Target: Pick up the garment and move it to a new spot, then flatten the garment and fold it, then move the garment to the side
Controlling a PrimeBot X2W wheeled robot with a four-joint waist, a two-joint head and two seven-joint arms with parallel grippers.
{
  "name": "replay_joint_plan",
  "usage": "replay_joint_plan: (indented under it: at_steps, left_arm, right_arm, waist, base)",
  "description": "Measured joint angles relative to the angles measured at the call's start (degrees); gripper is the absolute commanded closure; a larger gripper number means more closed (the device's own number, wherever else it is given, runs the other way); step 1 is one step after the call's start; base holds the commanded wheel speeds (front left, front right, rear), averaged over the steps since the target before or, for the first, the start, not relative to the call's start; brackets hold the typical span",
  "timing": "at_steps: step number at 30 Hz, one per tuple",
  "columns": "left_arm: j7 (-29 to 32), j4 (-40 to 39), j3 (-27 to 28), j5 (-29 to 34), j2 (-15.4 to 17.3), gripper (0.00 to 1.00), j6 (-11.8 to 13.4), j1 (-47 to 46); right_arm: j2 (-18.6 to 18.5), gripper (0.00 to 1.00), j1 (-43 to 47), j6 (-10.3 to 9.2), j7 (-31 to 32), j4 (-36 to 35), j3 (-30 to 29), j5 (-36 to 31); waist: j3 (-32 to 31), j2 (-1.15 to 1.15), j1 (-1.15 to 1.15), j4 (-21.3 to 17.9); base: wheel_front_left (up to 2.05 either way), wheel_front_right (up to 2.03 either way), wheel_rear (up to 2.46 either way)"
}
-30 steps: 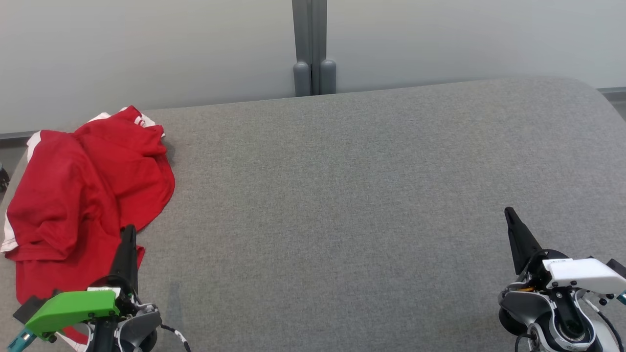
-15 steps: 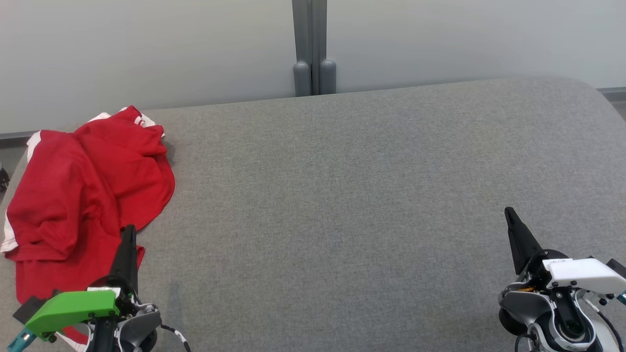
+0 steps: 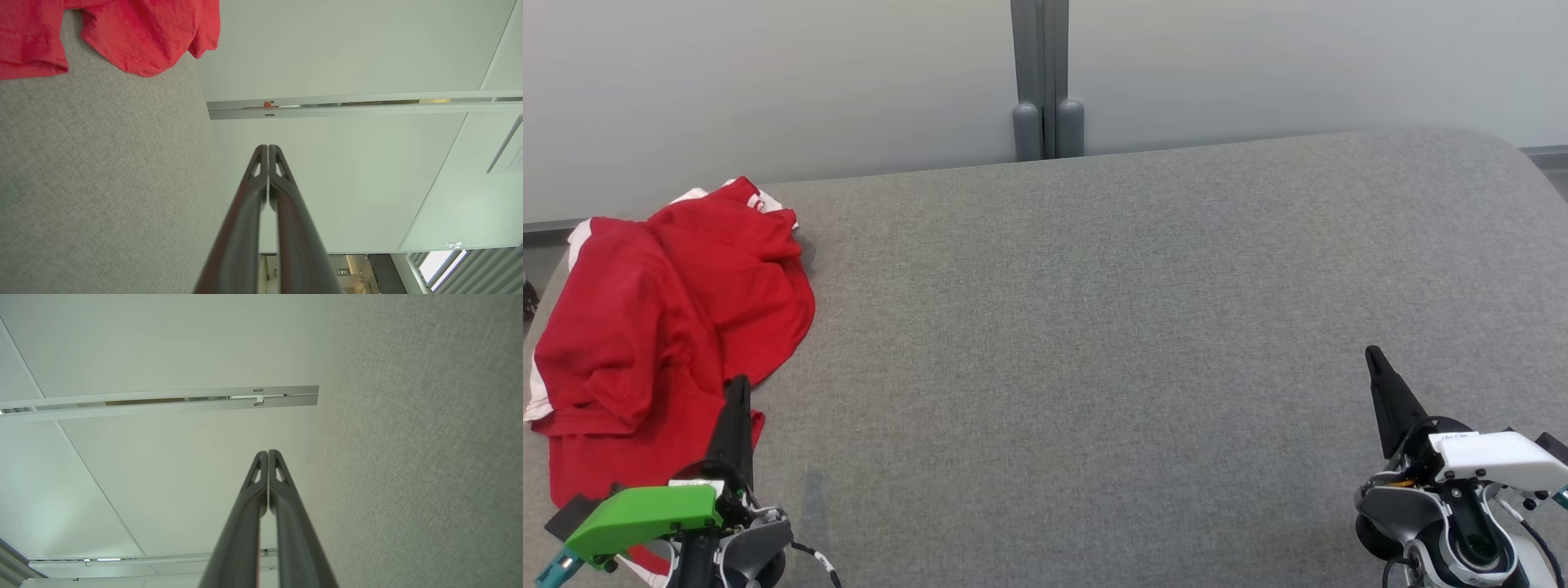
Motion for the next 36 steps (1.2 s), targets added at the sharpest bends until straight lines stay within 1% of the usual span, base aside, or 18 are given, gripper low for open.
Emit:
replay_joint_plan:
  at_steps: [36]
  left_arm:
    - [0.0,0.0,0.0,0.0,0.0,1.0,0.0,0.0]
  right_arm:
    - [0.0,1.0,0.0,0.0,0.0,0.0,0.0,0.0]
  waist:
    - [0.0,0.0,0.0,0.0]
  base:
    - [0.0,0.0,0.0]
